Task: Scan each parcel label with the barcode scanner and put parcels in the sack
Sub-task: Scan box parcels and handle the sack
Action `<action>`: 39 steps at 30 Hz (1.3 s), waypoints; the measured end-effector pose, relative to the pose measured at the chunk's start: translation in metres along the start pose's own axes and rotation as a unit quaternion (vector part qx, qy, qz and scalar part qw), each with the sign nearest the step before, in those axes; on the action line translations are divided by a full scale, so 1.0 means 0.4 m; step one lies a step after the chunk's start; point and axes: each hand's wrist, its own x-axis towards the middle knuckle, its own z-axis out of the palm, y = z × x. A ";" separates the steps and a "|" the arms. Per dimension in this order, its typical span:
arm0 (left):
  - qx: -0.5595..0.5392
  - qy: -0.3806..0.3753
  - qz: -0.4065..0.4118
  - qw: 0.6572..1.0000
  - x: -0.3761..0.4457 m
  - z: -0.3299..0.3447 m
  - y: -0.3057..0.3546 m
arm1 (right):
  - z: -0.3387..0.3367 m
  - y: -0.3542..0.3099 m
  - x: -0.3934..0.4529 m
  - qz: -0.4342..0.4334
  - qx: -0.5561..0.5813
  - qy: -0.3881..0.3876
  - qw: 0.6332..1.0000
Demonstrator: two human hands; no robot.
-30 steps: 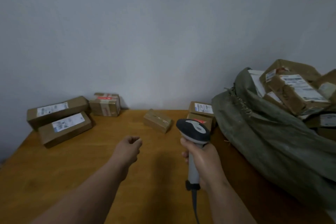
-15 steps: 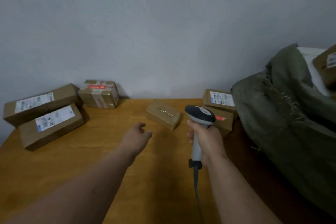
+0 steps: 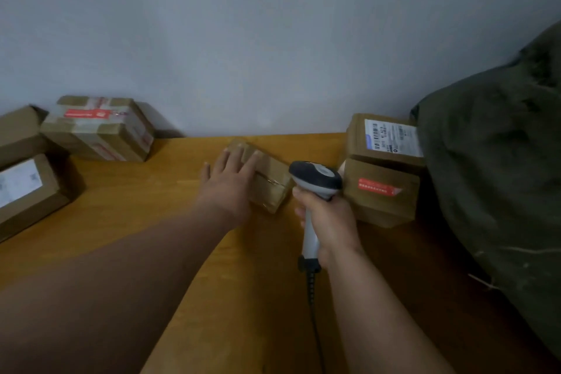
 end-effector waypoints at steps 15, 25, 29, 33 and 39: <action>0.024 -0.039 -0.047 0.998 0.039 -0.001 -0.078 | -0.010 0.073 0.004 0.046 0.018 0.020 0.999; -0.850 -0.180 -0.186 0.459 -0.260 -0.001 -0.141 | 0.044 0.071 -0.173 0.032 0.084 -0.021 0.996; -0.903 -0.212 -0.115 0.355 -0.372 -0.010 -0.134 | 0.077 0.051 -0.286 -0.021 0.052 -0.063 0.996; -0.918 -0.213 -0.058 0.330 -0.484 -0.046 -0.138 | 0.098 0.032 -0.417 -0.069 0.037 -0.098 0.992; -0.914 -0.121 -0.095 0.377 -0.645 -0.128 -0.187 | 0.138 0.037 -0.603 -0.108 0.020 -0.106 0.988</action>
